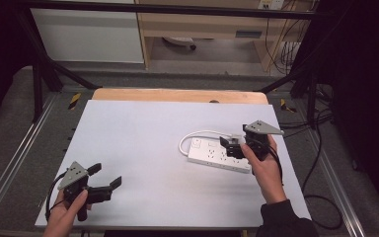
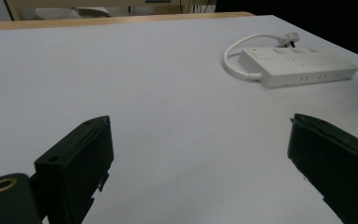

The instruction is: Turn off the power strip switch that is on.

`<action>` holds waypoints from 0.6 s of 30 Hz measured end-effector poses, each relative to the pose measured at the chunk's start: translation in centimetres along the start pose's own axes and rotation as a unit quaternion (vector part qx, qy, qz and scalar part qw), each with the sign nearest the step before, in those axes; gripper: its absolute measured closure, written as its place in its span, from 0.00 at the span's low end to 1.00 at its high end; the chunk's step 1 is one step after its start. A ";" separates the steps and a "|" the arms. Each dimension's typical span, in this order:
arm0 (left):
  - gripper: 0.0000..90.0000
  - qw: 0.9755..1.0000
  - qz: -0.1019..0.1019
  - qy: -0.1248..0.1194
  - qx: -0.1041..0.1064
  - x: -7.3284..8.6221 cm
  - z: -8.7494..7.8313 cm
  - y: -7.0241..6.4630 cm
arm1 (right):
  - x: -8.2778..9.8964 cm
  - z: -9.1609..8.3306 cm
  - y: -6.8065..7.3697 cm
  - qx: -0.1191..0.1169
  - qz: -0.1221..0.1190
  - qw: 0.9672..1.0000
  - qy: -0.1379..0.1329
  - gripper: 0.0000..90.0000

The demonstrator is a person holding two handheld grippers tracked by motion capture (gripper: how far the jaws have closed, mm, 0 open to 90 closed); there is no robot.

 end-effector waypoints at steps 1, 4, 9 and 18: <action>0.07 1.000 0.000 0.000 0.000 0.0 0.0 0.0 | 0.0 -0.2 -0.1 0.001 0.000 1.000 -0.002 0.04; 0.07 1.000 0.000 0.000 0.000 0.0 0.0 0.0 | -0.1 -1.0 -0.3 0.000 0.003 1.000 -0.004 0.03; 0.07 1.000 0.001 0.001 0.001 0.0 0.0 -0.1 | -0.1 -2.1 -0.8 0.005 0.005 1.000 -0.012 0.03; 0.07 1.000 0.002 0.001 0.001 0.0 0.0 -0.1 | 0.3 -3.8 -2.3 0.016 0.009 0.999 -0.031 0.05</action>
Point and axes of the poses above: each handheld gripper's, and its own axes: z roughly forward along the jaws, x roughly out of its underside, y roughly to its left, the point moved 8 cm from there along z, roughly forward along the jaws, and after that the axes turned 12 degrees about x, right-handed, at the moved point
